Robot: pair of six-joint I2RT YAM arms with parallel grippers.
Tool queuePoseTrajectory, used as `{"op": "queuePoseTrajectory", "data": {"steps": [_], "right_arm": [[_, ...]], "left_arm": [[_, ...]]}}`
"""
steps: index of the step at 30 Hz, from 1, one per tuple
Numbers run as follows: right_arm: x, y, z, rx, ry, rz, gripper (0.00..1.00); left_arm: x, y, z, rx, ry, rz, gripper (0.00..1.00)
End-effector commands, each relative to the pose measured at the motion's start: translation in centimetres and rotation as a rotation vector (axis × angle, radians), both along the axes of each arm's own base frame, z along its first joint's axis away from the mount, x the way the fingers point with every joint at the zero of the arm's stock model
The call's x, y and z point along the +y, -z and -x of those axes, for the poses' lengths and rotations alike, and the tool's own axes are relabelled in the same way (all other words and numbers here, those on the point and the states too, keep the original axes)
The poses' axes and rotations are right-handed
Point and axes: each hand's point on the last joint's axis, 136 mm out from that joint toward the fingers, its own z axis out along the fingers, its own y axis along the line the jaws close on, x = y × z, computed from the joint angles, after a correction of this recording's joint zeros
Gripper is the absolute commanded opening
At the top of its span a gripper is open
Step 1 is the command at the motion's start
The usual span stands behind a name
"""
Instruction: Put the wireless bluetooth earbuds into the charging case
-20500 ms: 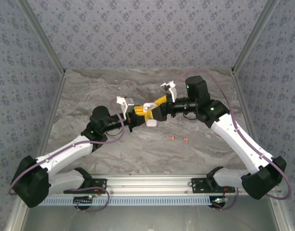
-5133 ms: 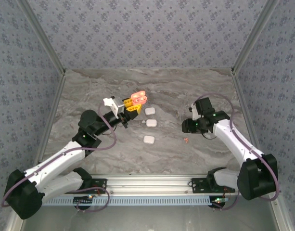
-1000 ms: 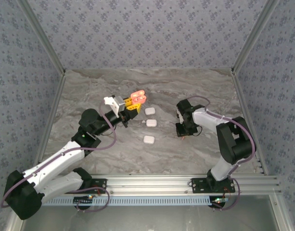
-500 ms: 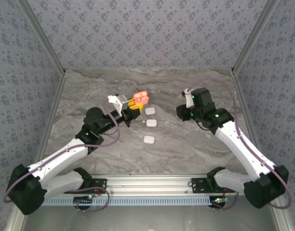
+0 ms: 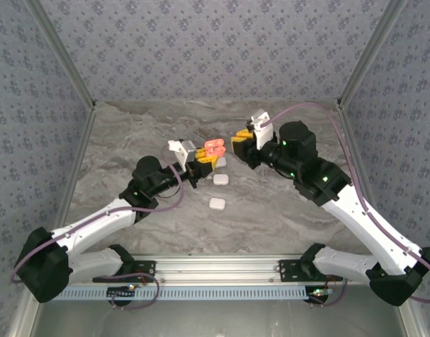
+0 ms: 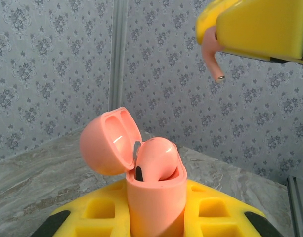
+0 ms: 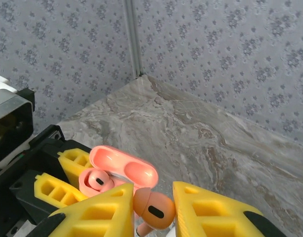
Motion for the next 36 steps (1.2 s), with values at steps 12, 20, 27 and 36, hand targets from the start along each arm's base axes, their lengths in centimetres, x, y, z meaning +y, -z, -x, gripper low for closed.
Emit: {"op": "queuePoseTrajectory", "data": {"steps": [12, 20, 27, 36], "right_arm": [[2.1, 0.8, -1.7, -0.042, 0.024, 0.095, 0.26], [2.7, 1.8, -1.7, -0.015, 0.011, 0.107, 0.26], [2.4, 3.2, -1.8, 0.01, 0.025, 0.156, 0.26], [2.9, 4.4, -1.0, 0.078, -0.006, 0.163, 0.3]], "left_arm": [[-0.5, -3.3, 0.6, -0.066, 0.036, 0.069, 0.0], [-0.6, -3.4, 0.7, -0.069, 0.038, 0.07, 0.0], [-0.5, -3.6, 0.6, -0.072, 0.031, 0.074, 0.0], [-0.4, -3.6, 0.5, -0.072, 0.024, 0.074, 0.0]]}}
